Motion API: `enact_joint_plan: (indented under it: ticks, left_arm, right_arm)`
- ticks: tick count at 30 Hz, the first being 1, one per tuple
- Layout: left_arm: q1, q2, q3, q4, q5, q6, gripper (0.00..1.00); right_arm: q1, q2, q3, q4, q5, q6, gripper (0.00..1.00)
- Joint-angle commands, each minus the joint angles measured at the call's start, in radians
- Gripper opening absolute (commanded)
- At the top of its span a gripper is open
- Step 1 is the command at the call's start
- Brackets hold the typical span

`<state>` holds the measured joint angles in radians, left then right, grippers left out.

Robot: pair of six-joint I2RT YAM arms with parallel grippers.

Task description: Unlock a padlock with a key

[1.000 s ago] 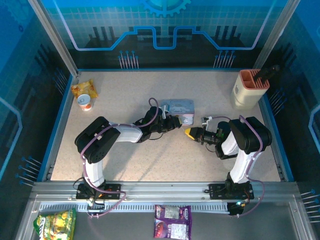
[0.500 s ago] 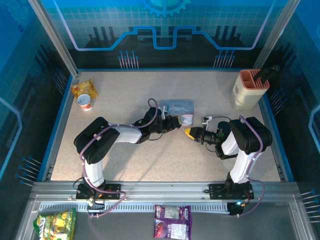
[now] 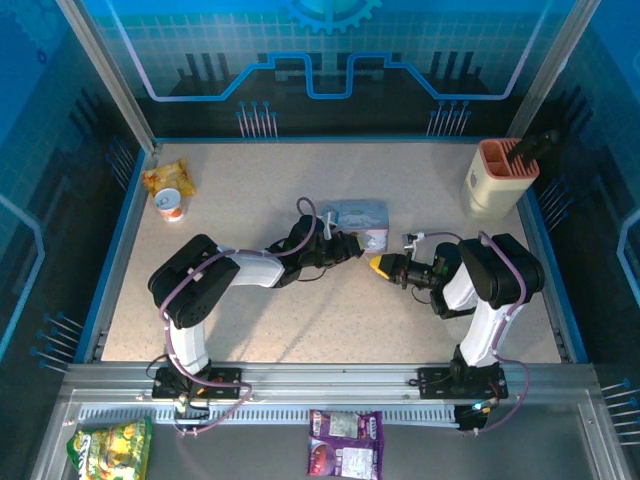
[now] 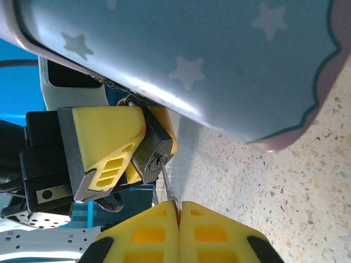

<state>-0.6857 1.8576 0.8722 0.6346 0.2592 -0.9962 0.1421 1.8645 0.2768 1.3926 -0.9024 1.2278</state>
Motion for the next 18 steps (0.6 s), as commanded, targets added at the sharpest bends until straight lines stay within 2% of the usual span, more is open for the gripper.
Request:
enact_joint_plan:
  ticks: [1,18]
  left_arm:
    - [-0.011,-0.054,0.004,0.090,0.031,-0.004,0.13]
    - [-0.018,-0.048,0.007,0.125,0.105,-0.003,0.13]
  right_arm:
    - [0.003,-0.008,0.019,0.031,-0.013,0.002,0.00]
    - [0.001,-0.039,0.031,0.031,-0.025,0.035,0.00]
